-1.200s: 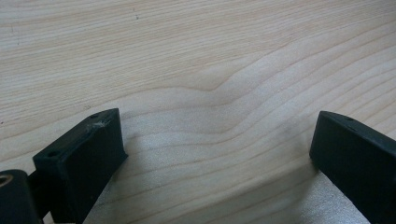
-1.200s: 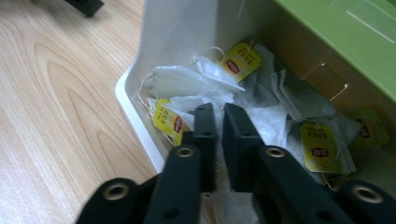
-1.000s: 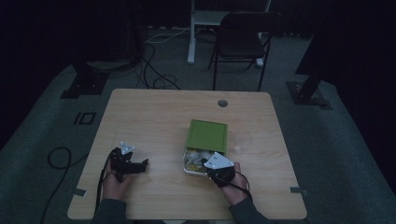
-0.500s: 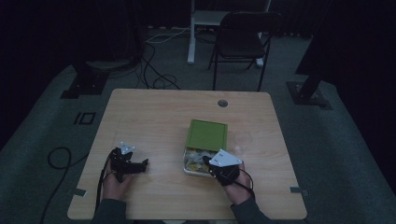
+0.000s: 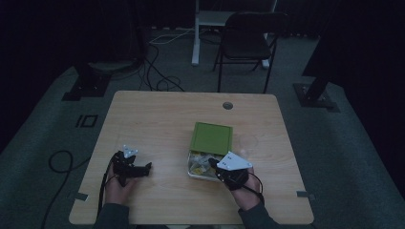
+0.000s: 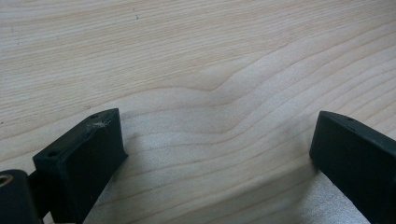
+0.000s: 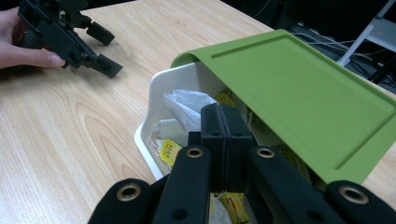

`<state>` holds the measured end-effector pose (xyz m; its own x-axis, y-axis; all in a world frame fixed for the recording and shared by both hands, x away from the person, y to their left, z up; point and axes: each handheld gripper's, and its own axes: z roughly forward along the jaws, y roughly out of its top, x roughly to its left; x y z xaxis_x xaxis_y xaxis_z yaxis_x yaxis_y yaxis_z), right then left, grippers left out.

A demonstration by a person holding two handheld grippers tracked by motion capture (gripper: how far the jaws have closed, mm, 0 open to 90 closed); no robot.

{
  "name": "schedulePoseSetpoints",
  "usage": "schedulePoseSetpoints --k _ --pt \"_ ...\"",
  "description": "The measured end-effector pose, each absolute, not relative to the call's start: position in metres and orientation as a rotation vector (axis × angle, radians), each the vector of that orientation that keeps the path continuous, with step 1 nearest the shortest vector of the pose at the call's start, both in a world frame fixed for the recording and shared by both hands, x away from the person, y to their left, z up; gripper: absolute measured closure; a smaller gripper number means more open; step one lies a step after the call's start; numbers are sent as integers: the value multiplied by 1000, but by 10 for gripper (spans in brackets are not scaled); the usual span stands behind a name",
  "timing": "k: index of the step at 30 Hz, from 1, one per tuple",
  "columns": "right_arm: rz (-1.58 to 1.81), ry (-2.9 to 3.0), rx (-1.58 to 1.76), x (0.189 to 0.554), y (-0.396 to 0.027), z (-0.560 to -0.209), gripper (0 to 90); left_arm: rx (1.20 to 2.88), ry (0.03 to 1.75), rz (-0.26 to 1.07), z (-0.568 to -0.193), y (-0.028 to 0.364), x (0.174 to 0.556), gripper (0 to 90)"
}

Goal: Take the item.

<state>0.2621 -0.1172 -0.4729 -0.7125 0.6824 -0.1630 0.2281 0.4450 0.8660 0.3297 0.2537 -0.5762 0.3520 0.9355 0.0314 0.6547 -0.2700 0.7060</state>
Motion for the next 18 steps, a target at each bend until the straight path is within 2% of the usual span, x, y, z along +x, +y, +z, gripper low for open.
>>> schedulePoseSetpoints --k 18 --pt "1216 2162 764 244 -136 -456 900 2020 1379 607 -576 254 330 37"
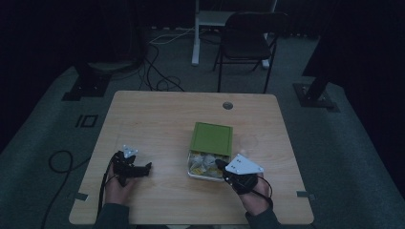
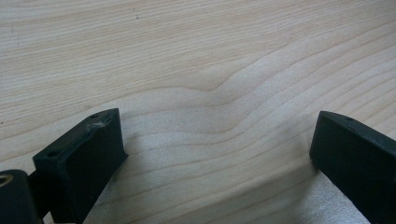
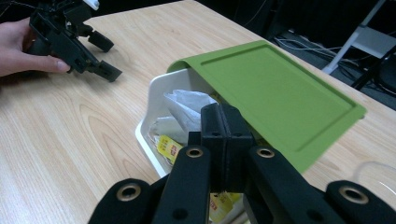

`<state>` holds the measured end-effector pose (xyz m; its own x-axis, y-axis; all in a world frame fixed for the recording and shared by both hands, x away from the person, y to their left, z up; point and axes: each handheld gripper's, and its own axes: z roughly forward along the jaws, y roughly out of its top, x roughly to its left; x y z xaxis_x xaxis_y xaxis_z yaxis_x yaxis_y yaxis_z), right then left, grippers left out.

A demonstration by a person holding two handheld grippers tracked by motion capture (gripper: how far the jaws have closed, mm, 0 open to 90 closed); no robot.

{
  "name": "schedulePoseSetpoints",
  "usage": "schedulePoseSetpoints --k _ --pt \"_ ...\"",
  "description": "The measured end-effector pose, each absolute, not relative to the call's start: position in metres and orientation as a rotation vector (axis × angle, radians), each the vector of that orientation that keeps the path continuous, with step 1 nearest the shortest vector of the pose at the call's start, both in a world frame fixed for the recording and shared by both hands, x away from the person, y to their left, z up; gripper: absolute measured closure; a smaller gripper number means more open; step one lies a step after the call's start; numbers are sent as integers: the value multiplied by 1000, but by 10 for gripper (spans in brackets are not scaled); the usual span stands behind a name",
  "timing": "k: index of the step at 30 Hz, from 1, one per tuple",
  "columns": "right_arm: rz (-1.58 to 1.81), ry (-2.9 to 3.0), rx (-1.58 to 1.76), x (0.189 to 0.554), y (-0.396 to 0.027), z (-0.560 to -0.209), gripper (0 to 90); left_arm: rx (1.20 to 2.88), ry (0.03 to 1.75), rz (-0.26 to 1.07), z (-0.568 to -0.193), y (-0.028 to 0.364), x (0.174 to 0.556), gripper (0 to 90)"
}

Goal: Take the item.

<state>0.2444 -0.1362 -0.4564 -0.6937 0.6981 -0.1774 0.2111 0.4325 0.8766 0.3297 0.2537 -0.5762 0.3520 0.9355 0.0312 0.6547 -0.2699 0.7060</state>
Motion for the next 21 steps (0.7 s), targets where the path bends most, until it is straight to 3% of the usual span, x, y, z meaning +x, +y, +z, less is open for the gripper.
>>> schedulePoseSetpoints --k 21 --pt "1201 2074 824 242 -169 -442 900 2020 1379 608 -576 254 330 37"
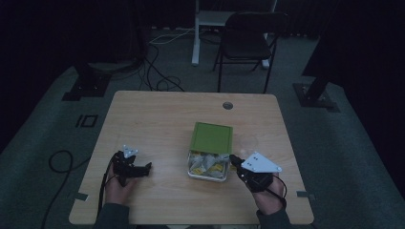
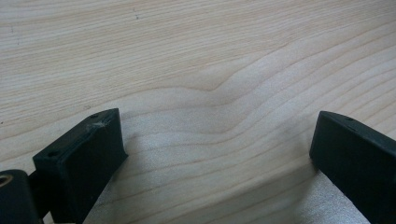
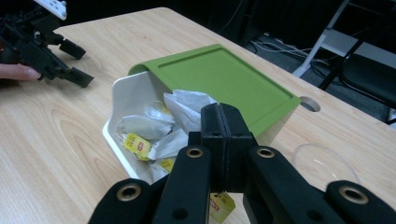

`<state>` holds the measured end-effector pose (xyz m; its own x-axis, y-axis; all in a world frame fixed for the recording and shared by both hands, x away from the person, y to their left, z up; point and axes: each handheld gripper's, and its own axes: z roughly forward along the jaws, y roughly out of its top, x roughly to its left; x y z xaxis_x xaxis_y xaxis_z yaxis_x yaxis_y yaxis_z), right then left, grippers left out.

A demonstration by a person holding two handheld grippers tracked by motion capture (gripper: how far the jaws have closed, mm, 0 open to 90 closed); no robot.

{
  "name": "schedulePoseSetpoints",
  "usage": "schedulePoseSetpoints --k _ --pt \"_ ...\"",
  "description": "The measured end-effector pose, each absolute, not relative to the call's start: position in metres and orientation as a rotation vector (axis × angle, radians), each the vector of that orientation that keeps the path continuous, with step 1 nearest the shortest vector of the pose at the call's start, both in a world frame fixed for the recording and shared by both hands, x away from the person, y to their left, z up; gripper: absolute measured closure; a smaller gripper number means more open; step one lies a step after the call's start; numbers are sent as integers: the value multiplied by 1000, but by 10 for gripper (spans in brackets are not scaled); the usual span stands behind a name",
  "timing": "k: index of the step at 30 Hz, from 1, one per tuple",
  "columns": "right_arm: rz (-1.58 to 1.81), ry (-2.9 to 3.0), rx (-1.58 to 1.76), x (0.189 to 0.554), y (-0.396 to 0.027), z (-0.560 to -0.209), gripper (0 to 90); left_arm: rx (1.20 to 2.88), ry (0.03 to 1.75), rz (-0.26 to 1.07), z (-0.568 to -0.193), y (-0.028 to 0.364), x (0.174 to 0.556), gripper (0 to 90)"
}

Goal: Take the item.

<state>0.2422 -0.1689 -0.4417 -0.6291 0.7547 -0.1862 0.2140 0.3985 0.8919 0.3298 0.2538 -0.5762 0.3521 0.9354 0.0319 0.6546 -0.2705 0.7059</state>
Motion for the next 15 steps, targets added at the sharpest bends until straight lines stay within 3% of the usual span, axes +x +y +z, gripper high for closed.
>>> schedulePoseSetpoints --k 15 --pt "1187 2034 884 252 -188 -443 900 2020 1379 608 -576 254 330 37"
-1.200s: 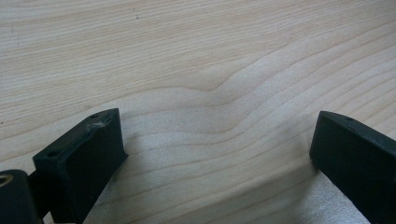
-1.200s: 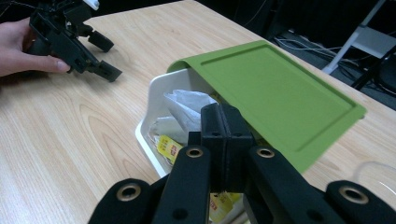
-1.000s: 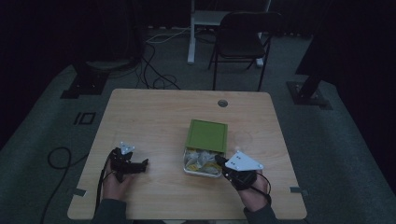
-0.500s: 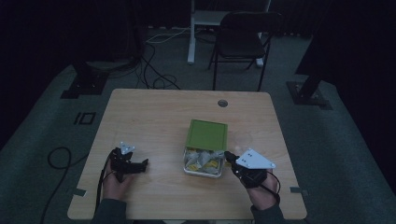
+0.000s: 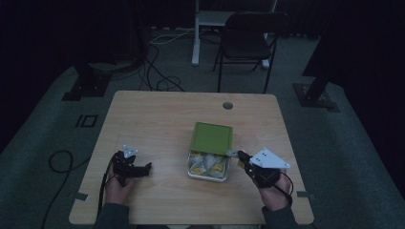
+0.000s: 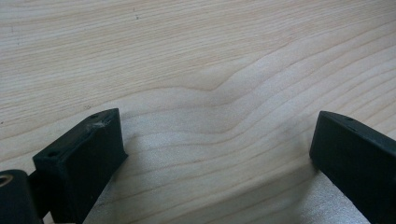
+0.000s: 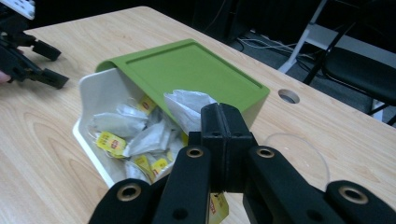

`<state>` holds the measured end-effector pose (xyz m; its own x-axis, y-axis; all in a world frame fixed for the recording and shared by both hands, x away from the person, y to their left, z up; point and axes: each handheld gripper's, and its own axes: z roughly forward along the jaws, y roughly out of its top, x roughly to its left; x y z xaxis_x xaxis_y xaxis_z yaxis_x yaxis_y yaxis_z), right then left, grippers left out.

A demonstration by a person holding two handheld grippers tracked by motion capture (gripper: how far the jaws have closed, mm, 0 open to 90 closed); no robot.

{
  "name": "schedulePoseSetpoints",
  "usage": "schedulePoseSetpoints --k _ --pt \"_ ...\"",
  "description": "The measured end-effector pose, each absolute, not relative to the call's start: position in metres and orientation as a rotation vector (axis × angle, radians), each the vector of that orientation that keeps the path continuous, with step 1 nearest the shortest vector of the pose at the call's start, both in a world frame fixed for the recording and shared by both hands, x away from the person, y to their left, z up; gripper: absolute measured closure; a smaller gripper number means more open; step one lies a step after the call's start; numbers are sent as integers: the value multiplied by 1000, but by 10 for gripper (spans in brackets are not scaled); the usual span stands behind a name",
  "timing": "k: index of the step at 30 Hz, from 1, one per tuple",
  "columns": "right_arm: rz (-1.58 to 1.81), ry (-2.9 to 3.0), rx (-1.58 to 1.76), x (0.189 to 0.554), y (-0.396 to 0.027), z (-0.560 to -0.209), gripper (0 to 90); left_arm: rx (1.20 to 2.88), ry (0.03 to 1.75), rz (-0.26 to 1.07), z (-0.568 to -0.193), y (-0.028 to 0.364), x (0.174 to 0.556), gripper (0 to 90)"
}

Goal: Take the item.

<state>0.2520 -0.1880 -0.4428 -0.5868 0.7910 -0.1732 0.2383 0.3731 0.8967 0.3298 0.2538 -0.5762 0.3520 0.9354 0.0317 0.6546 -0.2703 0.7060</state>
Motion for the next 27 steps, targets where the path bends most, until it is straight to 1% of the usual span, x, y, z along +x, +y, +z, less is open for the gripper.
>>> schedulePoseSetpoints --k 14,27 --pt "1161 1997 925 267 -205 -441 900 2020 1379 607 -576 254 330 37" --pt "1167 1972 937 294 -211 -438 900 2020 1379 607 -576 254 330 37"
